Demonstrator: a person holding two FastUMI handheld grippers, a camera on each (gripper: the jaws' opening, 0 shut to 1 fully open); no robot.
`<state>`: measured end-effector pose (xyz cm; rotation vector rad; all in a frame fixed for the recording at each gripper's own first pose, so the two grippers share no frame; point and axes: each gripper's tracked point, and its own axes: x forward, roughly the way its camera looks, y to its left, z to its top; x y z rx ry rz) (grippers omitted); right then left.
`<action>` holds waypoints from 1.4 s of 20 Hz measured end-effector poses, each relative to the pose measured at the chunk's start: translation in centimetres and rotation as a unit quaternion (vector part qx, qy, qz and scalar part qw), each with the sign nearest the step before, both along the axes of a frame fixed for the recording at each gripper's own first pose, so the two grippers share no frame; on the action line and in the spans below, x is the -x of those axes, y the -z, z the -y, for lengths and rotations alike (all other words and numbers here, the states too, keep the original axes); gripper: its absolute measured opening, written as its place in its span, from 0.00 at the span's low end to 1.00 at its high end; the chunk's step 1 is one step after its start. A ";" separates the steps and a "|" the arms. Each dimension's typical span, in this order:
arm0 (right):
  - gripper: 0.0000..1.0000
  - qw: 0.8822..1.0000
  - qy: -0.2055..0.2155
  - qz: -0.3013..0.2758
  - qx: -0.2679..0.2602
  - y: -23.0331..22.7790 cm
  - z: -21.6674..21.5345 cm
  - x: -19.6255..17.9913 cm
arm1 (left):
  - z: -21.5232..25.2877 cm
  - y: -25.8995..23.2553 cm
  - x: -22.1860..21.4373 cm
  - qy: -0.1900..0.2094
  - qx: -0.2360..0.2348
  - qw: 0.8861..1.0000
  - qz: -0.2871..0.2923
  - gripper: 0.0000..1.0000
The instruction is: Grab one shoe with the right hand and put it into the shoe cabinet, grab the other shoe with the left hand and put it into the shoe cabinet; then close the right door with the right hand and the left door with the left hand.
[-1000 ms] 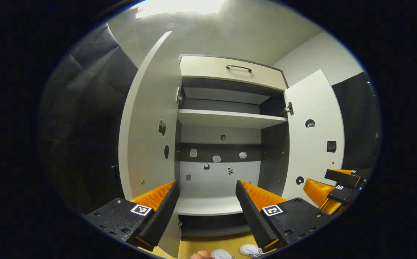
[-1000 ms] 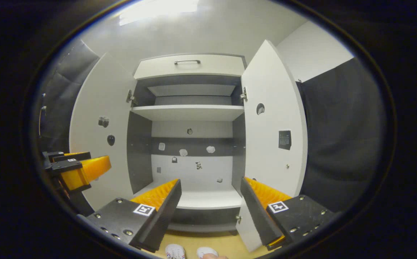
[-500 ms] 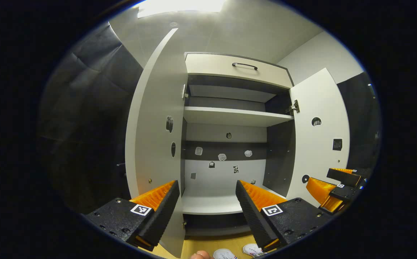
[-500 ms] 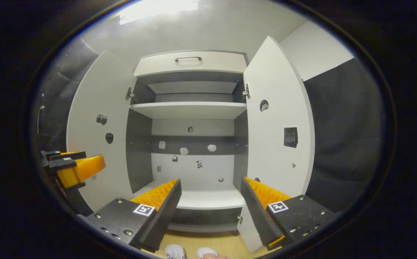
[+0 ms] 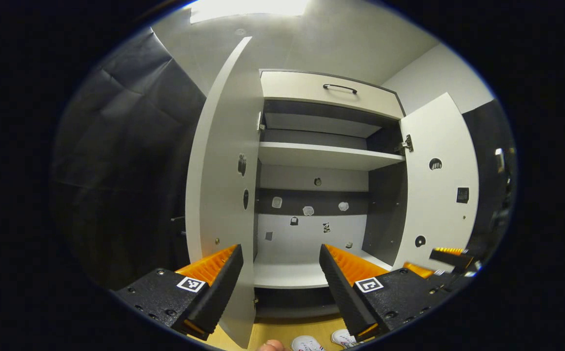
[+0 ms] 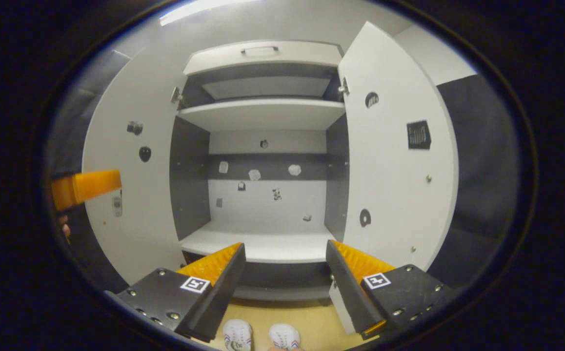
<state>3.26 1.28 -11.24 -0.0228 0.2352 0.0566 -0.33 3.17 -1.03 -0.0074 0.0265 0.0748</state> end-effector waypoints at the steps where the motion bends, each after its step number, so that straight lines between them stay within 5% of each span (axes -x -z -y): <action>1: 0.99 1.000 -0.004 -0.027 0.005 2.7 -0.1 0.0 | -0.1 0.0 0.1 -0.002 -0.001 1.000 -0.001 0.96; 7: 0.98 0.983 -0.034 -0.177 0.040 18.7 -0.8 2.4 | -0.7 1.0 0.5 -0.005 -0.002 1.000 -0.014 0.95; 12: 0.83 0.955 -0.055 -0.284 0.057 28.7 -1.4 5.4 | -0.7 1.5 0.5 -0.002 -0.006 1.000 -0.020 0.92; 14: 0.67 0.944 -0.061 -0.318 0.060 32.2 -1.2 6.4 | -0.9 1.6 0.5 -0.003 -0.006 1.000 -0.022 0.92; 24: 0.70 0.898 -0.064 -0.432 0.044 41.3 -0.9 10.4 | -1.0 1.8 0.4 -0.006 -0.015 1.000 -0.024 0.93; 28: 0.53 0.890 -0.064 -0.449 0.052 42.5 -0.7 10.6 | -1.1 1.9 0.4 -0.007 -0.015 1.000 -0.024 0.93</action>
